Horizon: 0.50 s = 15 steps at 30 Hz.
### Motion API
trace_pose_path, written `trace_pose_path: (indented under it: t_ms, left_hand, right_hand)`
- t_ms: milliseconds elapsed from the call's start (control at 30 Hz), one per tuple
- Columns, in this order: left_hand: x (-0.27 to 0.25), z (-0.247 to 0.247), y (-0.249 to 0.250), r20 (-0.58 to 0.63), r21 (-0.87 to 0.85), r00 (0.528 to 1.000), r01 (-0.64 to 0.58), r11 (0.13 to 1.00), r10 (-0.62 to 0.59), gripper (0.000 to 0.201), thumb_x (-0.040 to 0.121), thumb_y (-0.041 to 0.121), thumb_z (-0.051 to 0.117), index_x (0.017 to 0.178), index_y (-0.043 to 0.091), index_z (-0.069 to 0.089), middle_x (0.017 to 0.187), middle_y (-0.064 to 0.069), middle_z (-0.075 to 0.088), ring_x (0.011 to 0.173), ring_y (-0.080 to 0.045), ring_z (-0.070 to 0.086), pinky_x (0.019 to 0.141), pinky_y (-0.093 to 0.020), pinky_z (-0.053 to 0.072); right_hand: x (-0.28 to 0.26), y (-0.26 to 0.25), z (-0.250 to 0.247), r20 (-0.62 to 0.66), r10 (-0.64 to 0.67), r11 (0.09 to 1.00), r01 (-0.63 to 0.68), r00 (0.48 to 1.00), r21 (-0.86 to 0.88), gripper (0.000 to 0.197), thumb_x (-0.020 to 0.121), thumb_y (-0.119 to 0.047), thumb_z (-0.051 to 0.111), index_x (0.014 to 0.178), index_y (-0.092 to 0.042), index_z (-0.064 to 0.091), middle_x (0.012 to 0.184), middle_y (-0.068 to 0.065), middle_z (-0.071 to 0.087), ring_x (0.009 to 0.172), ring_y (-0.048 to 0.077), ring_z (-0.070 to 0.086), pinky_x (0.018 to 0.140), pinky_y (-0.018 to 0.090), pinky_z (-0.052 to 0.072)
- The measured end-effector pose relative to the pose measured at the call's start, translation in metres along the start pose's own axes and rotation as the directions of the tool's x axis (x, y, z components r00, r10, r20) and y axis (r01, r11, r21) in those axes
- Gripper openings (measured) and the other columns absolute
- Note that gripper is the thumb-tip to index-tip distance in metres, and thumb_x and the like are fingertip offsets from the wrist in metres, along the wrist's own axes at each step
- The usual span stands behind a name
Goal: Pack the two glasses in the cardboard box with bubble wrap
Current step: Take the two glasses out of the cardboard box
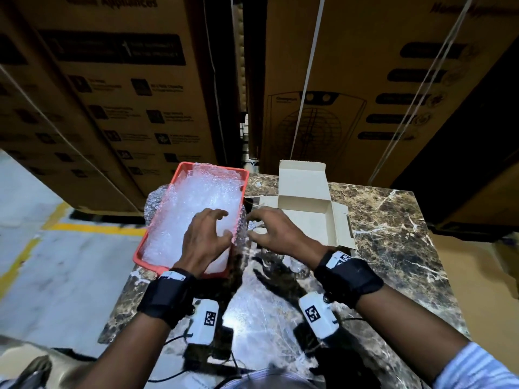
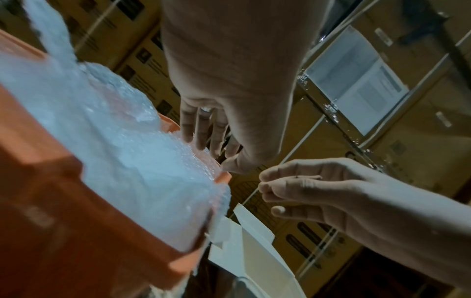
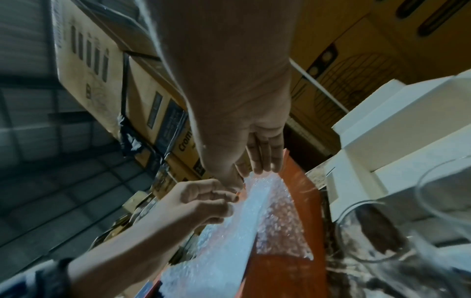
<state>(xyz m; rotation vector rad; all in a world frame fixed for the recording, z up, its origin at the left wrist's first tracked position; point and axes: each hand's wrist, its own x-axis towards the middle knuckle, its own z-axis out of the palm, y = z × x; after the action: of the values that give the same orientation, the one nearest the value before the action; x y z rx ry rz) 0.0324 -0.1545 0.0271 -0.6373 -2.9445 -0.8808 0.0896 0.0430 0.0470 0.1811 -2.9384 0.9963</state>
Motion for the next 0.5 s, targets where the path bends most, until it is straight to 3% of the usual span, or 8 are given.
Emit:
trace_pose_path:
  t_ms: [100,200,267,400,500]
  left_hand:
    - [0.002,-0.007,-0.028,0.057,0.132,0.994,0.081,0.988,-0.089,0.057,0.084,0.029,0.074,0.138,0.02,0.059,0.13,-0.008,0.062,0.121,-0.034,0.054,0.095,-0.044,0.045]
    - [0.001,-0.011,-0.054,0.139,0.226,0.976,0.133,0.965,-0.167,0.067,0.082,0.038,0.075,0.144,0.025,0.052,0.14,-0.007,0.054,0.13,-0.034,0.047,0.102,-0.046,0.039]
    - [0.0,-0.012,-0.065,0.19,0.259,0.963,0.137,0.956,-0.19,0.071,0.082,0.041,0.075,0.146,0.027,0.049,0.143,-0.006,0.049,0.133,-0.032,0.044,0.105,-0.044,0.036]
    - [0.001,-0.015,-0.086,0.235,0.268,0.952,0.131,0.954,-0.197,0.076,0.079,0.039,0.076,0.148,0.027,0.047,0.143,-0.007,0.046,0.135,-0.032,0.041,0.108,-0.041,0.032]
    - [0.002,-0.022,-0.096,0.252,0.252,0.949,0.124,0.96,-0.189,0.08,0.078,0.036,0.077,0.151,0.026,0.044,0.148,-0.009,0.041,0.138,-0.033,0.038,0.113,-0.04,0.03]
  right_hand:
    - [0.021,-0.019,0.024,0.045,-0.016,0.999,0.017,0.999,-0.029,0.036,0.091,-0.027,0.07,0.123,-0.011,0.067,0.122,0.01,0.063,0.111,0.026,0.06,0.093,0.037,0.048]
    - [0.04,-0.028,0.05,0.081,0.143,0.982,-0.131,0.986,-0.139,0.06,0.087,-0.041,0.074,0.138,-0.016,0.054,0.145,0.015,0.043,0.128,0.036,0.045,0.1,0.045,0.047]
    - [0.046,-0.027,0.062,0.105,0.235,0.963,-0.217,0.966,-0.162,0.072,0.082,-0.042,0.081,0.141,-0.015,0.048,0.149,0.018,0.033,0.127,0.039,0.046,0.099,0.047,0.05]
    - [0.049,-0.026,0.07,0.026,0.245,0.966,-0.242,0.969,-0.09,0.04,0.085,-0.009,0.073,0.122,-0.008,0.057,0.131,0.014,0.042,0.095,0.034,0.06,0.078,0.04,0.055]
    - [0.053,-0.024,0.062,-0.047,0.233,0.966,-0.237,0.971,-0.106,0.024,0.084,-0.002,0.068,0.107,-0.007,0.068,0.11,0.011,0.06,0.093,0.028,0.06,0.069,0.028,0.039]
